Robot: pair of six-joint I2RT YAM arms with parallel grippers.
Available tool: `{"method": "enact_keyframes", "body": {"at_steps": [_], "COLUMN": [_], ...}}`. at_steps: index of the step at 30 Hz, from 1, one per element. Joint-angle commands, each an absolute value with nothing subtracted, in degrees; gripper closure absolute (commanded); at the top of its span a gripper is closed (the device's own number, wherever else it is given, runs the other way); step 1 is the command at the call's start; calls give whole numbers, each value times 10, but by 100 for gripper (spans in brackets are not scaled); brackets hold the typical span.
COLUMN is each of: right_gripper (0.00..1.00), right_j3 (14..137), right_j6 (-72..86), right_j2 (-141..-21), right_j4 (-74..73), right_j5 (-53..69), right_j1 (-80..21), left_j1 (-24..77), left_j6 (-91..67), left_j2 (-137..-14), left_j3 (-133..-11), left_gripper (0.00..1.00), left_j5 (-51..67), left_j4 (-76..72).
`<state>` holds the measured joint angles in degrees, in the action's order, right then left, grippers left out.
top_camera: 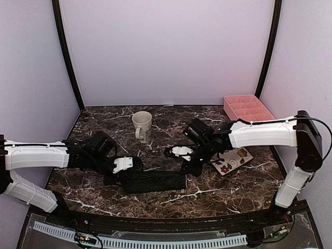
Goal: Roll the underwear
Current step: Fold the underwear at the center of the board.
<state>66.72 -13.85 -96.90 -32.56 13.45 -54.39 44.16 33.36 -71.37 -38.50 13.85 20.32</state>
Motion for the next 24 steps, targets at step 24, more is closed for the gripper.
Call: {"method": "enact_keyframes", "body": {"at_steps": [24], "right_gripper": [100], "right_j3": [738], "right_j6": [-135], "right_j2": [-1109], "right_j4": [-330], "right_j5": [88], "right_j1": [-493], "left_j1": [400], "left_j6": [377], "left_j2": [-855], "left_j3": [-432], "left_gripper": [100], "left_j5": [57], "left_j4": [110]}}
